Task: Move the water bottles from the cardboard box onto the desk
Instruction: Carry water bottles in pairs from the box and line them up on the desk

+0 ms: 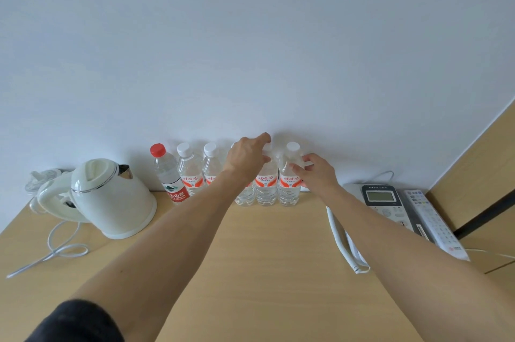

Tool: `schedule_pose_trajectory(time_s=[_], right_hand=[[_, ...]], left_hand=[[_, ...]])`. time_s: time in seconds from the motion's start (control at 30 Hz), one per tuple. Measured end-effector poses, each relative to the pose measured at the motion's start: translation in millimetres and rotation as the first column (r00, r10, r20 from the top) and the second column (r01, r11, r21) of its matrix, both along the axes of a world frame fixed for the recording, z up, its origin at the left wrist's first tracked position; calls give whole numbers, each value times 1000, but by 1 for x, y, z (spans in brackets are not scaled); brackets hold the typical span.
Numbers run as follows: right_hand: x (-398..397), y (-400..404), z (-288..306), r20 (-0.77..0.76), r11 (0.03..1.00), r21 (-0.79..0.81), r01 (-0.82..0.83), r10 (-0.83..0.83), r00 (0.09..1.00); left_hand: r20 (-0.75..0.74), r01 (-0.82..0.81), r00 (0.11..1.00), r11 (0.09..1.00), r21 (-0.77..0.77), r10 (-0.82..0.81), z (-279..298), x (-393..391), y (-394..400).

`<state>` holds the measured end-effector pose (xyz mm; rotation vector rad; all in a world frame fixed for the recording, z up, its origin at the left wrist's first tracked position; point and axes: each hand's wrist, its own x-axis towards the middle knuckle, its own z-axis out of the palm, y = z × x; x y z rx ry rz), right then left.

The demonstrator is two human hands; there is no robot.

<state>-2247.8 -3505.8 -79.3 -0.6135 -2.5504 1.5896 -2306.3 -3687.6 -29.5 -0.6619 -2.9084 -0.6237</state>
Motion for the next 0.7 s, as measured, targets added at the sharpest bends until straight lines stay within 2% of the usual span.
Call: schedule_pose_trajectory(time_s=[0.43, 0.57, 0.7], right_hand=[[0, -1, 6, 44, 999, 10, -51, 50, 998], [-1, 0, 8, 77, 995, 65, -76, 71, 995], [1, -1, 8, 85, 992, 109, -61, 52, 995]], left_hand=[[36, -16, 999, 998, -61, 19, 5, -5, 0], [54, -27, 998, 996, -89, 32, 10, -1, 1], [-25, -33, 999, 992, -118, 30, 10, 8, 0]])
